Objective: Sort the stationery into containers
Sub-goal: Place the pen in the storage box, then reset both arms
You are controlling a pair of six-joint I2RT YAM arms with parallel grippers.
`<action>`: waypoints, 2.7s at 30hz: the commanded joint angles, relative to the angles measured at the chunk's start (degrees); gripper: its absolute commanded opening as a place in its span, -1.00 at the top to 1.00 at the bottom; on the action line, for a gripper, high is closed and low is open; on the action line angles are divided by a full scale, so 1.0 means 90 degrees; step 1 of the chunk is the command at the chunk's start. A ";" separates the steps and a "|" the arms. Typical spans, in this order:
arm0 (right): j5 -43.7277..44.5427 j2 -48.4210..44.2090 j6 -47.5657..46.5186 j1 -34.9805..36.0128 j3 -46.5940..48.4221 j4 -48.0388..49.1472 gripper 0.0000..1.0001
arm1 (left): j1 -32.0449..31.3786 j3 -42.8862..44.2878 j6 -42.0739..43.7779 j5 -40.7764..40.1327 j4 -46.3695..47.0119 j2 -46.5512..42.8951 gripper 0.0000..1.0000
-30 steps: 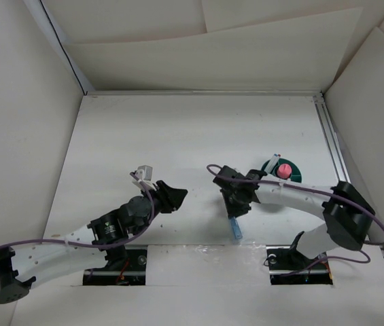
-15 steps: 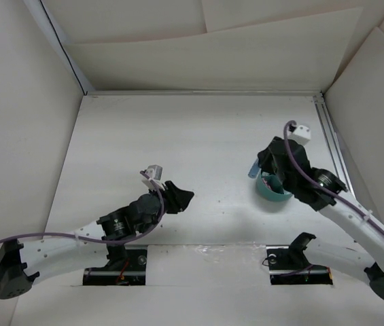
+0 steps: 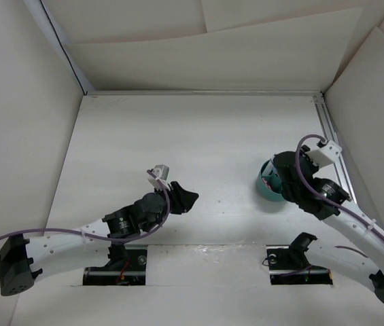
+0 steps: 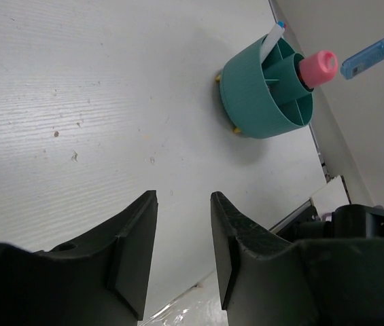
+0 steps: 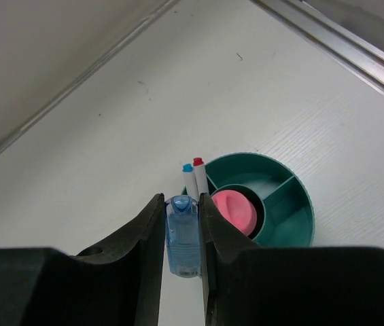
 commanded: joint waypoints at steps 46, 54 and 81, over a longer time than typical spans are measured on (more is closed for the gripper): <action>0.1056 0.2446 0.2913 0.0855 0.0118 -0.2674 0.70 | 0.0017 -0.0081 -0.0014 0.0255 0.0779 0.0556 0.35; 0.1114 0.2574 0.3442 0.1061 0.0362 -0.3153 0.08 | 0.0017 -0.0140 -0.0073 0.0255 0.0585 0.0429 0.31; -0.4420 -0.1293 -0.2094 0.1412 -0.0691 0.1592 -1.00 | 0.0017 0.0476 -0.0336 -0.0819 -0.2374 -0.1416 -0.98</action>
